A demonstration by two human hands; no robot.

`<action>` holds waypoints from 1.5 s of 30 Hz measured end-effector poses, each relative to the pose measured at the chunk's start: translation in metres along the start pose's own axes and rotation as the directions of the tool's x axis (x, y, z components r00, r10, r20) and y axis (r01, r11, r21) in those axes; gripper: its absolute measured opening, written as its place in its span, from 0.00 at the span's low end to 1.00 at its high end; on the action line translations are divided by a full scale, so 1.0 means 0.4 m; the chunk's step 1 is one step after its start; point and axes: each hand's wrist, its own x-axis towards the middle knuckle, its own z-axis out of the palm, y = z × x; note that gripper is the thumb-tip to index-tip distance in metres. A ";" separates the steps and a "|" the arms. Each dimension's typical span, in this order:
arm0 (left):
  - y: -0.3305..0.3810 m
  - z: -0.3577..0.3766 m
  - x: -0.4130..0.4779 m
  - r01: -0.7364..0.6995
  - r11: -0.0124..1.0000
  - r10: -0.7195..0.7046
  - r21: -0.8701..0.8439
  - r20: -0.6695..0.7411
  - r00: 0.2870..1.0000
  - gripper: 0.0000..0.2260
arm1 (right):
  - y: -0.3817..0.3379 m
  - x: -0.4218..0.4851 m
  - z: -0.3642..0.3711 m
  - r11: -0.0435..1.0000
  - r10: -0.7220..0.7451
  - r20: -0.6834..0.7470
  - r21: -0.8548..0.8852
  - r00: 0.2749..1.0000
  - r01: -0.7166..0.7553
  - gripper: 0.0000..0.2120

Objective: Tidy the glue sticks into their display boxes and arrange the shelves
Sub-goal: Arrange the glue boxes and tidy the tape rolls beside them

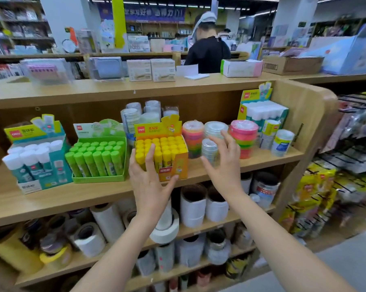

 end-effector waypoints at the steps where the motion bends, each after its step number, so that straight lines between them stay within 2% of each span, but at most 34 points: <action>1: 0.006 0.008 0.002 0.022 1.000 -0.022 -0.001 -0.010 1.000 0.42 | 0.015 0.008 0.002 1.000 0.006 0.054 -0.016 0.999 -0.005 0.26; 4: 0.019 0.027 0.004 0.073 0.997 -0.073 -0.002 -0.041 0.996 0.40 | 0.047 0.020 0.010 0.999 -0.026 0.153 -0.026 0.988 0.031 0.25; 11: 0.033 0.042 -0.002 0.091 0.996 -0.090 0.006 -0.103 0.991 0.38 | 0.076 0.037 0.010 0.997 -0.077 0.116 -0.009 0.990 0.079 0.24; 16: 0.046 0.049 -0.013 0.077 0.994 -0.064 0.083 -0.152 0.986 0.38 | 0.088 0.049 0.005 0.996 -0.083 0.112 0.038 0.990 0.080 0.24; 18: 0.056 0.048 -0.017 0.019 0.992 0.002 0.124 -0.164 0.986 0.35 | 0.090 0.049 -0.012 0.995 -0.075 0.023 0.072 0.997 0.073 0.20; 20: 0.073 0.046 -0.017 -0.103 0.984 0.126 0.145 -0.162 0.979 0.29 | 0.095 0.057 -0.032 0.997 -0.047 -0.118 0.056 0.992 0.054 0.19; 22: 0.099 0.050 -0.011 -0.246 0.962 0.260 0.119 -0.118 0.958 0.23 | 0.106 0.073 -0.053 1.000 0.027 -0.219 0.008 0.975 -0.026 0.21; 25: 0.150 0.066 0.000 -0.423 0.906 0.422 -0.016 -0.032 0.906 0.21 | 0.134 0.091 -0.076 0.991 0.128 -0.222 -0.001 0.967 -0.131 0.24; 27: 0.185 0.087 0.006 -0.441 0.888 0.451 -0.131 0.053 0.891 0.22 | 0.166 0.101 -0.085 0.987 0.158 -0.144 -0.007 0.977 -0.160 0.27; 30: 0.217 0.129 0.010 -0.379 0.914 0.398 -0.141 0.144 0.906 0.26 | 0.201 0.104 -0.086 0.978 0.200 -0.008 -0.051 0.980 -0.200 0.32; 34: 0.239 0.178 0.030 -0.219 0.971 0.233 -0.091 0.192 0.953 0.30 | 0.232 0.114 -0.090 0.982 0.172 0.014 -0.080 0.985 -0.170 0.34; 45: 0.281 0.273 0.064 0.008 1.000 -0.007 -0.013 0.054 0.999 0.31 | 0.327 0.236 -0.053 0.997 0.026 0.108 -0.076 0.994 -0.017 0.32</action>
